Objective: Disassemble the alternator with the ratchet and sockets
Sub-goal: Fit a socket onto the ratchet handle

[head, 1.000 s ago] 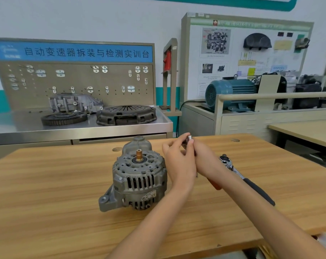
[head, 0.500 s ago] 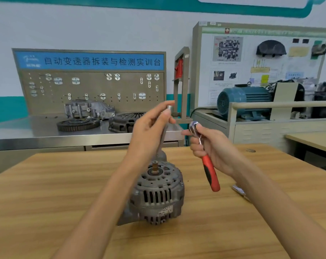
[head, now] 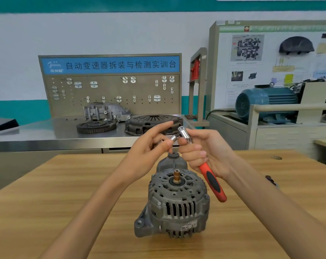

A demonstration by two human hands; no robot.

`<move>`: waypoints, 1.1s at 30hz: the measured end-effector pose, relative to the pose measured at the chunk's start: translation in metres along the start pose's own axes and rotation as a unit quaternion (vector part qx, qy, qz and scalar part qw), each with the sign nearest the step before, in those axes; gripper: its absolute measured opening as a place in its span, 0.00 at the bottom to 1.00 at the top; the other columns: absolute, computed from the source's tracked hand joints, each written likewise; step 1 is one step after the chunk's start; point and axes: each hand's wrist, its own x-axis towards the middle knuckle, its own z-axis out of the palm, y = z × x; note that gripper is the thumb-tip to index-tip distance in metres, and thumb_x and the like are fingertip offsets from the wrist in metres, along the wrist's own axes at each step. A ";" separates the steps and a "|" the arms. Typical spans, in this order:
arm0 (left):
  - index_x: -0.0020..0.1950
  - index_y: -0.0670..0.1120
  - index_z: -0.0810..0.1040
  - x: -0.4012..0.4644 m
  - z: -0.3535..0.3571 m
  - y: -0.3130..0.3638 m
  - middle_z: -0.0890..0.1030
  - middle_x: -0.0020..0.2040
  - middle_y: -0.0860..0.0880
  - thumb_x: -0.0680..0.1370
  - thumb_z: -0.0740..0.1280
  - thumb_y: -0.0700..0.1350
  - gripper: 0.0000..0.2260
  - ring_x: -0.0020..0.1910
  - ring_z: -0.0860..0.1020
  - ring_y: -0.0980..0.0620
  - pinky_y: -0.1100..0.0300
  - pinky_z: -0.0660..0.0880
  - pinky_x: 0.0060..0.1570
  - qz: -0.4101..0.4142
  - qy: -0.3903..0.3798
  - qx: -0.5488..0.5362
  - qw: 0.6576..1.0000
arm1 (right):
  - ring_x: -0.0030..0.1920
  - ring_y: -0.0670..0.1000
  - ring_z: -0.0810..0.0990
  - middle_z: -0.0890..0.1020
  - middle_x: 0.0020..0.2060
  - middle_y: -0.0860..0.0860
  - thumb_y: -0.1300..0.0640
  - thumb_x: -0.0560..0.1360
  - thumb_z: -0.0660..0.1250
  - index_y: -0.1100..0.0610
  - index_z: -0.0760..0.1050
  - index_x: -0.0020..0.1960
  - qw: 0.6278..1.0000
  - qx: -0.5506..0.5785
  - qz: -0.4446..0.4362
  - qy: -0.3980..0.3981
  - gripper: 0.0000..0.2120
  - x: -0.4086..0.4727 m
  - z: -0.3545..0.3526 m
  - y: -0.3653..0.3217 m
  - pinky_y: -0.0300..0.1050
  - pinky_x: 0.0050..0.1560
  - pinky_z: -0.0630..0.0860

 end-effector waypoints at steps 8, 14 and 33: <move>0.59 0.49 0.74 0.003 -0.008 -0.001 0.79 0.35 0.56 0.79 0.63 0.39 0.10 0.39 0.77 0.62 0.68 0.74 0.46 -0.002 -0.009 -0.035 0.999 | 0.16 0.41 0.62 0.64 0.20 0.46 0.53 0.72 0.58 0.59 0.72 0.32 1.000 -0.013 0.024 -0.011 0.14 0.002 0.008 -0.004 0.29 0.16 0.56; 0.61 0.53 0.71 0.011 -0.024 0.006 0.72 0.34 0.53 0.76 0.64 0.46 0.13 0.37 0.70 0.50 0.45 0.71 0.40 0.001 -0.068 0.023 0.997 | 0.17 0.40 0.59 0.64 0.20 0.46 0.52 0.72 0.59 0.59 0.72 0.32 0.998 -0.019 0.050 -0.019 0.14 0.002 0.010 -0.004 0.29 0.16 0.57; 0.57 0.48 0.73 0.018 -0.024 0.016 0.76 0.31 0.56 0.74 0.64 0.48 0.13 0.33 0.73 0.61 0.69 0.72 0.39 -0.047 -0.112 -0.026 0.992 | 0.22 0.40 0.55 0.57 0.24 0.44 0.51 0.75 0.56 0.58 0.69 0.32 0.996 0.027 0.067 -0.046 0.16 -0.006 0.015 -0.004 0.30 0.19 0.56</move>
